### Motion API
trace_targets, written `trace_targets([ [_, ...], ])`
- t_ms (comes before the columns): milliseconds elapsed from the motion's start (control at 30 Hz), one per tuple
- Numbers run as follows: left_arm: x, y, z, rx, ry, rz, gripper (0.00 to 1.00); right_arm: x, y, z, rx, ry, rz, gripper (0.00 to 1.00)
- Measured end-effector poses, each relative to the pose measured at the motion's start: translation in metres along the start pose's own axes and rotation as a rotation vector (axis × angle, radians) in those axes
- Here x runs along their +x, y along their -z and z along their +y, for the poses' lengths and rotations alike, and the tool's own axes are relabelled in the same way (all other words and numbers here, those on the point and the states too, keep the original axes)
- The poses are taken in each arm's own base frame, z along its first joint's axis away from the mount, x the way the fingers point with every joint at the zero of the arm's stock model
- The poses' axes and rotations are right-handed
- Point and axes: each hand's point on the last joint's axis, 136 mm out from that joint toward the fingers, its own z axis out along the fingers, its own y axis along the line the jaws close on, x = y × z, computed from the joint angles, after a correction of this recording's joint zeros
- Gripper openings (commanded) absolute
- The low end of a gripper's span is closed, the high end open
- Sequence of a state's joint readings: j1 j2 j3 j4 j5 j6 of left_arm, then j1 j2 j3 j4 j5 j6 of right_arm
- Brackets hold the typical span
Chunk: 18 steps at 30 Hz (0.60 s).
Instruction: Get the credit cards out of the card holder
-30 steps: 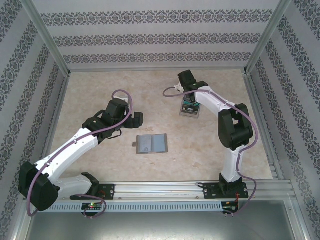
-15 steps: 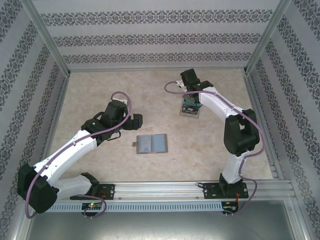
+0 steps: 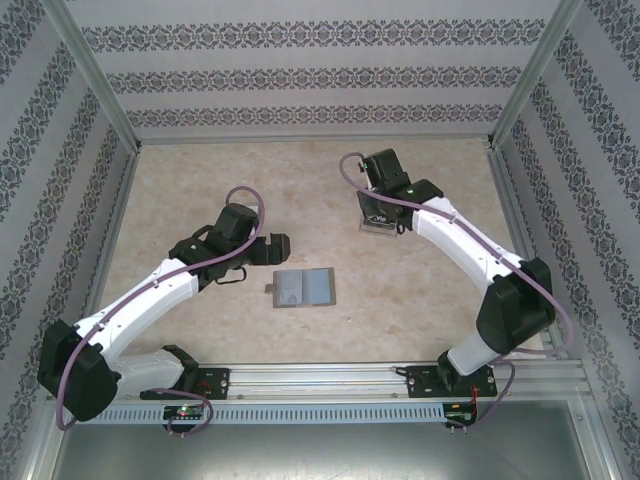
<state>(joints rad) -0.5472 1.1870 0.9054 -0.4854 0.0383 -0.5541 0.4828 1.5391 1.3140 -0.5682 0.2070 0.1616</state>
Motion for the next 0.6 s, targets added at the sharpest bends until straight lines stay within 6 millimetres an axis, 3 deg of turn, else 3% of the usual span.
trace_targets([
  [367, 0.027, -0.013, 0.005, 0.002, 0.121, 0.085, 0.93, 0.085, 0.011, 0.002, -0.152, -0.425, 0.110, 0.00],
  [600, 0.063, -0.029, 0.006, -0.005, 0.177, 0.198, 0.84, 0.125, 0.012, 0.046, -0.241, -0.408, 0.214, 0.00],
])
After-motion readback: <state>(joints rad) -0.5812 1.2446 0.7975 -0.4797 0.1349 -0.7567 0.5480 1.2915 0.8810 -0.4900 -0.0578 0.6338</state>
